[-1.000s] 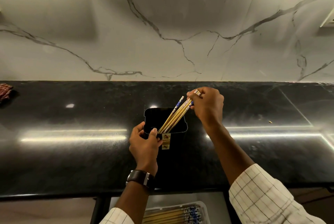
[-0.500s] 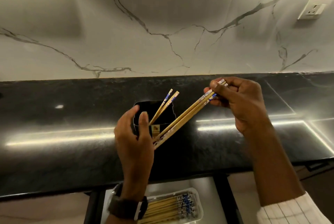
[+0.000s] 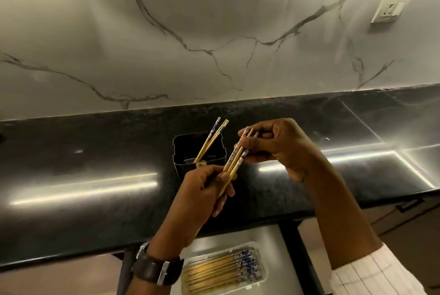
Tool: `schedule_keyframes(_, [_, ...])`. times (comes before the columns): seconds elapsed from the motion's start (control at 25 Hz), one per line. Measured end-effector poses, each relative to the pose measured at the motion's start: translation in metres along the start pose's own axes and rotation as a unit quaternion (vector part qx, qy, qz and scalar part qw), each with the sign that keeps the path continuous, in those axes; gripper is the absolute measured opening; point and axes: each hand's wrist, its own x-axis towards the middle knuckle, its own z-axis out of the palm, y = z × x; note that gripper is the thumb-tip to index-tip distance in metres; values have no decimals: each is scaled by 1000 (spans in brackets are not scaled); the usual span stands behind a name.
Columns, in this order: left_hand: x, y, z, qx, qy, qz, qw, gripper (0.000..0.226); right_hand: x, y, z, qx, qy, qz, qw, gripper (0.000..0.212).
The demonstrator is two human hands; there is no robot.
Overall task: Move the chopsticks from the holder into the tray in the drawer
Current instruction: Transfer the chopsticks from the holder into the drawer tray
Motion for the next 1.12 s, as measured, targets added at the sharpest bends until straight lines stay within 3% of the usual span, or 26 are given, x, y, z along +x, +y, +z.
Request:
schedule_keyframes(0.16, [-9, 0, -1, -29, -2, -23, 999, 19, -7, -5, 3, -6, 34, 6, 999, 16])
schedule_keyframes(0.32, [-19, -6, -17, -90, 8, -57, 994, 23, -15, -11, -4, 50, 155, -21, 986, 10])
schedule_keyframes(0.44, [-24, -11, -26, -188, 61, -76, 977, 25, -23, -11, -13, 93, 241, -67, 964, 9])
schedule_keyframes(0.56, [-26, -8, -26, -264, 114, -73, 955, 26, -31, 0, -8, 141, 267, -82, 950, 11])
schedule_keyframes(0.64, [-25, -6, -25, -271, 126, -67, 952, 26, -35, 9, 3, 147, 249, -76, 954, 11])
schedule_keyframes(0.72, [-28, -3, -26, -203, 115, -59, 970, 27, -37, 13, 9, 131, 222, -78, 963, 12])
schedule_keyframes(0.92, [-38, 3, -24, 9, -22, -37, 999, 22, -27, 3, 11, 74, 146, -64, 984, 20])
schedule_keyframes(1.12, [-42, 7, -3, -37, -30, -55, 997, 23, -28, 4, 25, 38, 46, -12, 998, 15])
